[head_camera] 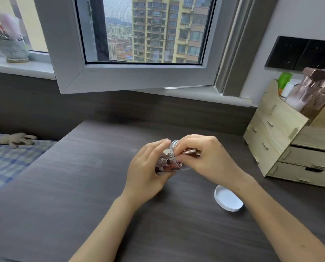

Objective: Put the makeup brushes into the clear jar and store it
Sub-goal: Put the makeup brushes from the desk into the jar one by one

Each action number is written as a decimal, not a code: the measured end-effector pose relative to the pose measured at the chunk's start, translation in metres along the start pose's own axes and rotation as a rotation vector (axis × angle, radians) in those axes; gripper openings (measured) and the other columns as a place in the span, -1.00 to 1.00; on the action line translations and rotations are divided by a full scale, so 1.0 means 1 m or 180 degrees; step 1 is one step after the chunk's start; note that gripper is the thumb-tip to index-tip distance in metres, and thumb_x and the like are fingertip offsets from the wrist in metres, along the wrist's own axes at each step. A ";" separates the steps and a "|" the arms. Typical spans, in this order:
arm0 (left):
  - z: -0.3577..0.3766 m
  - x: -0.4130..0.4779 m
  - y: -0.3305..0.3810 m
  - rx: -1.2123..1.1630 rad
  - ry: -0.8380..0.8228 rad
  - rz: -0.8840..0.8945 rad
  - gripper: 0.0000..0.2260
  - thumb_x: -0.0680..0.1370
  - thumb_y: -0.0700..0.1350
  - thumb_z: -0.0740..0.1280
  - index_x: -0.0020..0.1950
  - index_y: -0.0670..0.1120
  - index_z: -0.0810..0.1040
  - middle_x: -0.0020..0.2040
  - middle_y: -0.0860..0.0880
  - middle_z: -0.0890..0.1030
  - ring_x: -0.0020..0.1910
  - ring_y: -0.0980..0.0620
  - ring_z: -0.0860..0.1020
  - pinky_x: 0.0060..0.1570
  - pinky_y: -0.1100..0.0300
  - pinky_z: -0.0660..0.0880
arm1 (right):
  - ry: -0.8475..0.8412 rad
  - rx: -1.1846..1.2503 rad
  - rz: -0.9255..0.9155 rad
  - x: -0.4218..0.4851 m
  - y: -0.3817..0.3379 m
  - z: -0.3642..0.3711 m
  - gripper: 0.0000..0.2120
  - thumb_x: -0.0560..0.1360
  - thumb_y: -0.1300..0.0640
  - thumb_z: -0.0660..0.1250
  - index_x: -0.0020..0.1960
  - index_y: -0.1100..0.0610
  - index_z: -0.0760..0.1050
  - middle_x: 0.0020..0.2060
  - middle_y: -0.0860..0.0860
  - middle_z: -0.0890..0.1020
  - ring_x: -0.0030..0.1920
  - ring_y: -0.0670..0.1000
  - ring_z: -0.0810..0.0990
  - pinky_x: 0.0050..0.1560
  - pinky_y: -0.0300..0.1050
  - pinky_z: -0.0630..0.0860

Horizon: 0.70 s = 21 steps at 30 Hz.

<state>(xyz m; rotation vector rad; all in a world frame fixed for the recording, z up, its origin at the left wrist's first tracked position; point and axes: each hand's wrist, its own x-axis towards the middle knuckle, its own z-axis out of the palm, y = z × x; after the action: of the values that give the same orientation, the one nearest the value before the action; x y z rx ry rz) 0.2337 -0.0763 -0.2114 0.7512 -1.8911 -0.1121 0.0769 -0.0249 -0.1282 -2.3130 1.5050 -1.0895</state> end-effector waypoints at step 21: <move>-0.003 0.001 -0.002 -0.0143 0.0270 -0.0616 -0.26 0.17 -0.17 0.62 0.29 -0.05 0.40 0.17 0.12 0.45 0.13 0.24 0.38 0.14 0.58 0.17 | -0.0383 -0.1743 0.2733 0.000 0.165 -0.003 -0.77 0.52 0.08 0.29 0.12 0.15 0.54 0.14 0.14 0.61 0.17 0.17 0.55 0.08 -0.05 0.47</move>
<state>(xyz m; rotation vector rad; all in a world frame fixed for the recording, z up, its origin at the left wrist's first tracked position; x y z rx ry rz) 0.2368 -0.0779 -0.2096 0.8934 -1.7278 -0.2398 -0.0444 -0.1027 -0.2093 -1.5609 2.5858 -0.3222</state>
